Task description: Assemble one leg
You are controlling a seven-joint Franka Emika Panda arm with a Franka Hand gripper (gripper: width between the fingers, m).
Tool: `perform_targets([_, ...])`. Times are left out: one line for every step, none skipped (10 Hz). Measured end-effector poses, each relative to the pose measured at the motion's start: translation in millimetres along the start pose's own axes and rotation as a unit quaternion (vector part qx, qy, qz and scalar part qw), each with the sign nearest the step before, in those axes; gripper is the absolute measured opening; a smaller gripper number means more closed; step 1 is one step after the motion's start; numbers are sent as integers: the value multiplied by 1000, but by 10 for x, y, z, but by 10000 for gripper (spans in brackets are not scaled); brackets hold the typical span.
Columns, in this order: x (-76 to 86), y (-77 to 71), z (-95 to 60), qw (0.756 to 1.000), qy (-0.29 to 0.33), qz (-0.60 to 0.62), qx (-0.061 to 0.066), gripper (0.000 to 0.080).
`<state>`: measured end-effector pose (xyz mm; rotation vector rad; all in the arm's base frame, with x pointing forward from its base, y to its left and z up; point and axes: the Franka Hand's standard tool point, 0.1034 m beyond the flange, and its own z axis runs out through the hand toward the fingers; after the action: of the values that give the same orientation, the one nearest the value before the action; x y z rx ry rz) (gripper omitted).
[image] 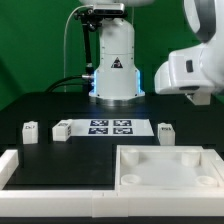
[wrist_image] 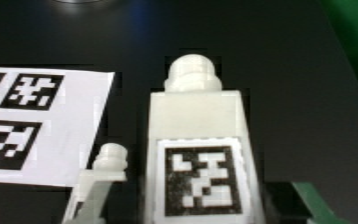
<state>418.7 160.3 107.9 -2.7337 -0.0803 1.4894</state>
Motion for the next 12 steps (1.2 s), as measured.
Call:
perform_targets([-3, 1, 7, 1000, -1, 0, 0, 290])
perform_targets([3, -2, 0, 1000, 1, 0, 0, 290])
perform_targets([116, -35, -83, 998, 58, 0, 6, 290])
perform_targets([89, -5, -131, 995, 99, -7, 5, 290])
perform_targets([88, 106, -285, 988, 153, -23, 2, 290])
perform_targets([55, 195, -449, 978, 206, -16, 8, 290])
perform_targets([39, 243, -567, 970, 244, -12, 13, 290])
perform_targets([92, 335, -764, 947, 320, -3, 26, 290])
perform_targets([115, 500, -877, 928, 371, 13, 40, 290])
perform_targets([188, 585, -963, 906, 421, 15, 42, 290])
perform_targets([201, 554, -991, 879, 475, 12, 40, 290])
perform_targets([188, 546, -963, 858, 513, 11, 38, 290])
